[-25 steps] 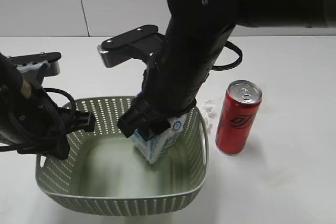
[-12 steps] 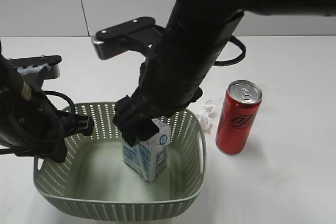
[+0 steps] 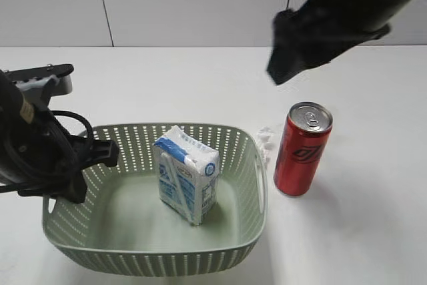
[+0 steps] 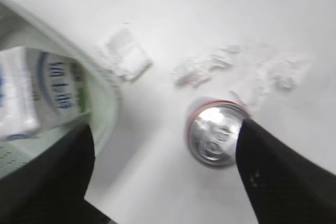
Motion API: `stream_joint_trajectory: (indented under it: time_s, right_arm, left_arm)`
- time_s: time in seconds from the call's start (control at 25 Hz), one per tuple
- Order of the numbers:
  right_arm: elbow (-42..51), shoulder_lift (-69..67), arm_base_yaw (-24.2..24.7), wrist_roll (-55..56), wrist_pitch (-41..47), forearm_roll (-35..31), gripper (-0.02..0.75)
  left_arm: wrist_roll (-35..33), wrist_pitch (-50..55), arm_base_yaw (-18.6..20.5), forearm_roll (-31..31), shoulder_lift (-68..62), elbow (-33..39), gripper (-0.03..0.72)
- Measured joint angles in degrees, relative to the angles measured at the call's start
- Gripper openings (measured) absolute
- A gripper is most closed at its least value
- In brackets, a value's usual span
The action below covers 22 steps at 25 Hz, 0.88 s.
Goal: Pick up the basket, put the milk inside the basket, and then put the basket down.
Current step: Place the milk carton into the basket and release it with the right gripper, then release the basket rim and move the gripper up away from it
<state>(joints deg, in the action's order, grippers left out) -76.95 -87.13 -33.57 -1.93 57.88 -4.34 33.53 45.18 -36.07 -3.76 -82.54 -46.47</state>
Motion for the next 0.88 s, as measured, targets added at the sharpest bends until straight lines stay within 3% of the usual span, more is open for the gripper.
stream_joint_trajectory:
  time_s: [0.24, 0.4, 0.52, 0.88]
  right_arm:
    - [-0.1, 0.5, 19.7, -4.6, 4.2, 0.5, 0.643]
    - [0.0, 0.5, 28.8, -6.4, 5.5, 1.0, 0.631]
    - [0.0, 0.5, 31.2, -6.6, 6.8, 1.1, 0.614]
    - [5.7, 6.6, 31.5, -6.8, 10.0, 0.4, 0.593]
  left_arm:
    - [0.0, 0.1, 0.0, 0.0, 0.2, 0.0, 0.006]
    - [0.0, 0.2, 0.0, 0.0, 0.2, 0.0, 0.006]
    - [0.0, 0.2, 0.6, 0.0, 0.2, 0.0, 0.006]
    - [-0.7, 1.1, 5.7, 1.7, 0.2, 0.0, 0.006]
